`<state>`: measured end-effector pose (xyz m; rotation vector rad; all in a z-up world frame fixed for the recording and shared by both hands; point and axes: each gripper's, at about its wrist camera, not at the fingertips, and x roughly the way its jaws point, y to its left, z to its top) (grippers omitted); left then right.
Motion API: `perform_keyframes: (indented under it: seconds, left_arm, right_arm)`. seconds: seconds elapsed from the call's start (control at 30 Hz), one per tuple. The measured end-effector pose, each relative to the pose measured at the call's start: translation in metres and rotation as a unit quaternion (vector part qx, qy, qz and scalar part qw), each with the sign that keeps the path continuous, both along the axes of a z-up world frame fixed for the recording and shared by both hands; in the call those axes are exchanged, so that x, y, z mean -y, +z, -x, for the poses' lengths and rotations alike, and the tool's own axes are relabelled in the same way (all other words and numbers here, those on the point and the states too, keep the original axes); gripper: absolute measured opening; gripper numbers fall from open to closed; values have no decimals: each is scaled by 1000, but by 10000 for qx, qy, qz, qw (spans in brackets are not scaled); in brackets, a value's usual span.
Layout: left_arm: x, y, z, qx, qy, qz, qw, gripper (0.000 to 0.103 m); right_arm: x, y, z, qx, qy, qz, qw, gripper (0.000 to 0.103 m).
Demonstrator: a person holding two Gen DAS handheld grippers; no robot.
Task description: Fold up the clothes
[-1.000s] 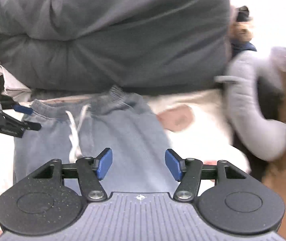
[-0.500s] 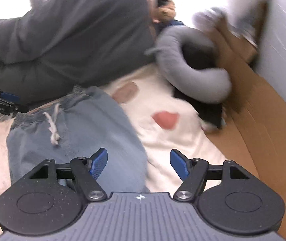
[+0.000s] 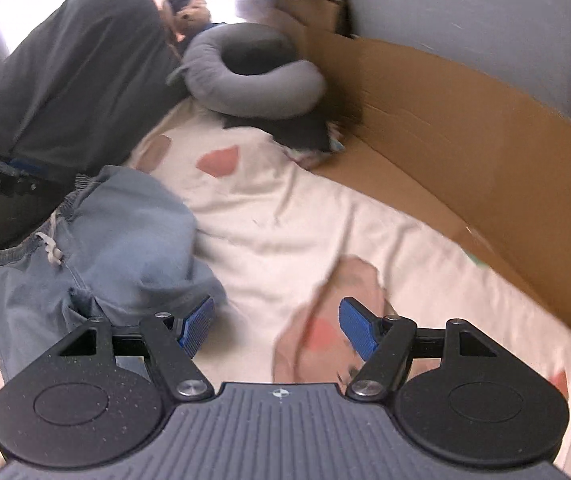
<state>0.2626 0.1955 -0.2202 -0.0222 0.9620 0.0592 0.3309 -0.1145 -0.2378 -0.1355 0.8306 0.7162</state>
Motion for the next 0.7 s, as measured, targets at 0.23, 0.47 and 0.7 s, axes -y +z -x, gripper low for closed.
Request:
perform_keyframes:
  seconds: [0.23, 0.47, 0.7]
  left_arm:
    - [68, -25, -47, -318, -1017, -214, 9941, 97]
    - [110, -73, -89, -1164, -1406, -116, 9831, 97]
    - [130, -99, -97, -1257, -1519, -480, 9792, 96]
  right_arm:
    - [31, -29, 25, -4, -479, -147, 9987, 75]
    - [47, -54, 40, -404, -886, -303, 9948, 74]
    - [52, -72, 52, -682, -1048, -167, 9920, 74]
